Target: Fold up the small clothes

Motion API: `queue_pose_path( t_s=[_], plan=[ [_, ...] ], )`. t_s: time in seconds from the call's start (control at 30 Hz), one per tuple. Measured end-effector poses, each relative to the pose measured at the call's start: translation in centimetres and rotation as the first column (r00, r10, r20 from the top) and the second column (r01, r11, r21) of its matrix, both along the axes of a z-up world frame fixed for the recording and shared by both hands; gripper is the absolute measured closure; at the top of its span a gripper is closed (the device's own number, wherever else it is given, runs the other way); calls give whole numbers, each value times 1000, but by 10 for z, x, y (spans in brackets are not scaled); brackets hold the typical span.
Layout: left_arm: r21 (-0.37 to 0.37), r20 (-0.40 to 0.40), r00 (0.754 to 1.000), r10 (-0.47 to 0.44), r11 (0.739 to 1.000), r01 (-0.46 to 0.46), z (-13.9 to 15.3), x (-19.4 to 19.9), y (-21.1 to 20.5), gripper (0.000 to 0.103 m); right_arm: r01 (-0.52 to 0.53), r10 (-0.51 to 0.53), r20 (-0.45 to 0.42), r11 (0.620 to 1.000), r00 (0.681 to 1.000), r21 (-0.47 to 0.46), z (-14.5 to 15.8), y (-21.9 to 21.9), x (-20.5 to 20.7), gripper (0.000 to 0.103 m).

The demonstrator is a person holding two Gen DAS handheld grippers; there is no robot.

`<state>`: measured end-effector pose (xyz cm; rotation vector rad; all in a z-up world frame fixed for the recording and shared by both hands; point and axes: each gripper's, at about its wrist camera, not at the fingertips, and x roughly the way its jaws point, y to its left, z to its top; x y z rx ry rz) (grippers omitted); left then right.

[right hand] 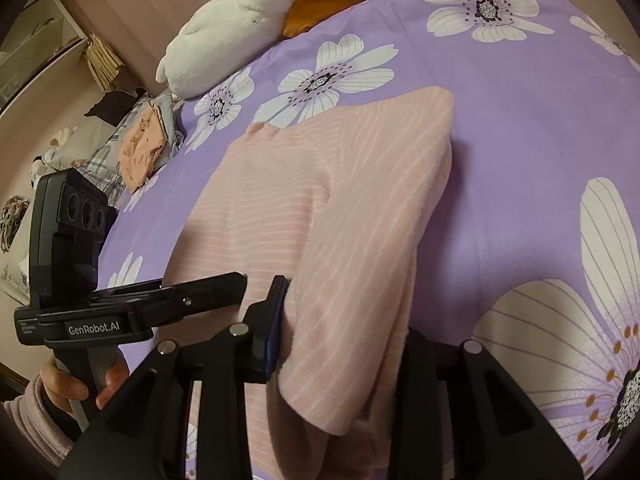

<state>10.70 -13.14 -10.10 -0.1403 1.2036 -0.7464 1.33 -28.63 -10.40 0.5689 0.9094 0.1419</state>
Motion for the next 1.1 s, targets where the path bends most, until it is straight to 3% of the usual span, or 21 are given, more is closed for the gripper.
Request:
queue_pose_path(
  t_s=[0.53,1.1],
  plan=[
    [47,79,997,-3,999,-1,9,-7,-5,64,25,-24,9,999,1000,-31,8,9,-8,76],
    [33,101,995,-6,999,2,19,-12,-2,65,34,-31,35,997,999,-69,26,17,-18,77]
  ],
)
